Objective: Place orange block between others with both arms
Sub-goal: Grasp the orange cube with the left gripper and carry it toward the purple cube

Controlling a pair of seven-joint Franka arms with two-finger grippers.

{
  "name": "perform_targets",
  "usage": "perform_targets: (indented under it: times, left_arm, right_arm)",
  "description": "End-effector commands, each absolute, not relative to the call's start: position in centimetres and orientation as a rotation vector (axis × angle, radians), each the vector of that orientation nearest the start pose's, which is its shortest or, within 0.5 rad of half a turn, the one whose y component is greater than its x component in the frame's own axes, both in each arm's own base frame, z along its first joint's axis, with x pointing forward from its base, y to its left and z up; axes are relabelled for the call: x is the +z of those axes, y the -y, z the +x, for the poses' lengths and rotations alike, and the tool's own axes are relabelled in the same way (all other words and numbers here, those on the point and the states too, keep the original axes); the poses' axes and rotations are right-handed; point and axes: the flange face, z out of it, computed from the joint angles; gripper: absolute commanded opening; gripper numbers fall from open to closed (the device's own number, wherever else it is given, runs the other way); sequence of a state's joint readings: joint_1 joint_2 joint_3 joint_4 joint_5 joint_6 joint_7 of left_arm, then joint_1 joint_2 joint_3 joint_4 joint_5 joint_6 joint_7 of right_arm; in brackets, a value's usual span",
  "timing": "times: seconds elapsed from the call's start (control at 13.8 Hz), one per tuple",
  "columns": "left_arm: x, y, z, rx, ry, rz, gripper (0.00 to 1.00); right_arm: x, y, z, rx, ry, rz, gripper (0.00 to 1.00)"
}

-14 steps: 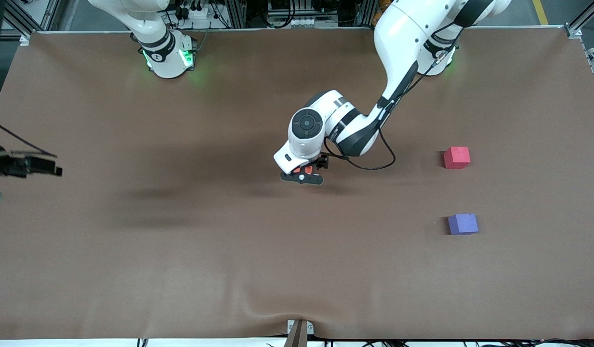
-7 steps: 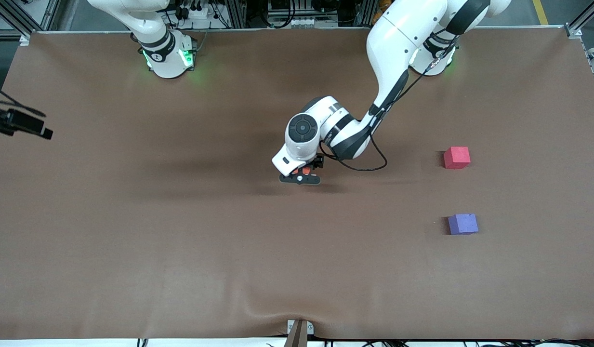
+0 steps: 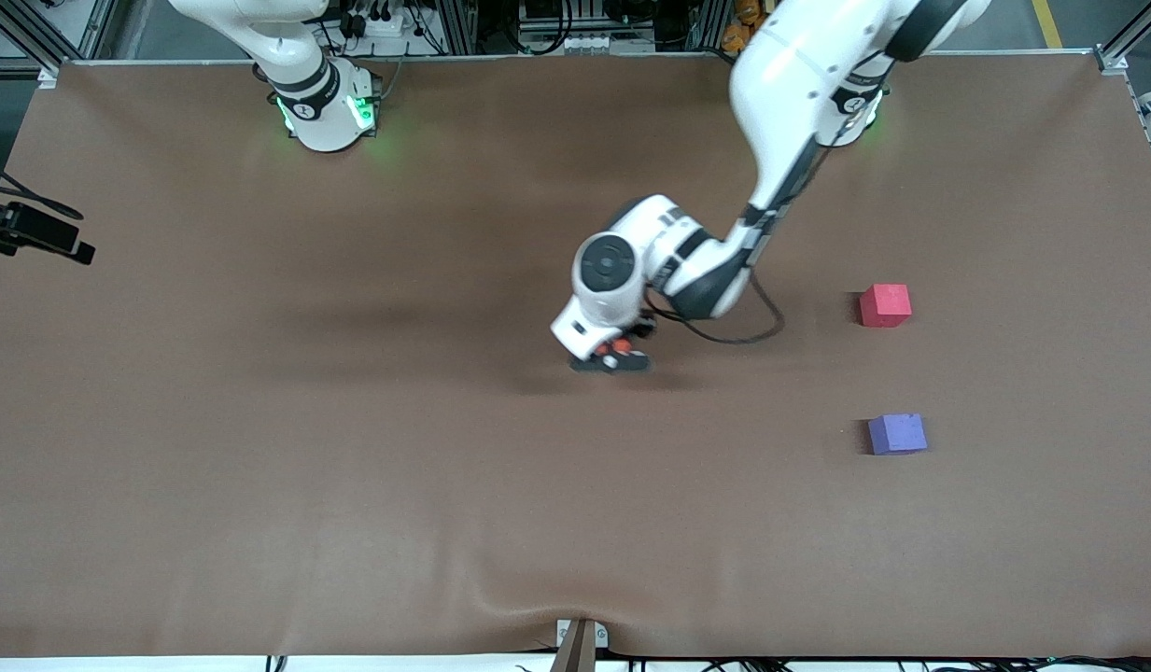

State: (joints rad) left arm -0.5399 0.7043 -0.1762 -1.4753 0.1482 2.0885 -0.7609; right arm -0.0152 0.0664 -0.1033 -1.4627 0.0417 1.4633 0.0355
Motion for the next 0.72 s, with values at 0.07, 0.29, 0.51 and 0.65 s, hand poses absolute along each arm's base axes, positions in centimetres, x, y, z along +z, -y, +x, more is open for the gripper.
perform_targets:
  times: [0.07,0.29,0.51,0.65]
  left_arm:
    - [31.0,27.9,62.9,0.072,0.063,-3.049,0.0]
    - [29.5,17.7,64.5,0.144,0.061,-3.043,0.0]
    - [28.5,10.9,62.0,0.109,-0.039,-3.061,0.0]
    - [27.0,5.7,60.6,0.112,-0.106,-3.074,0.0]
  right_arm:
    - [63.3,6.9,55.9,0.088,-0.284,-3.157,1.0]
    - [63.4,7.0,54.7,0.201,-0.326,-3.143,1.0]
    - [64.1,7.3,54.4,0.229,-0.512,-3.116,1.0]
    - [64.0,8.1,54.3,0.224,-0.527,-3.113,1.0]
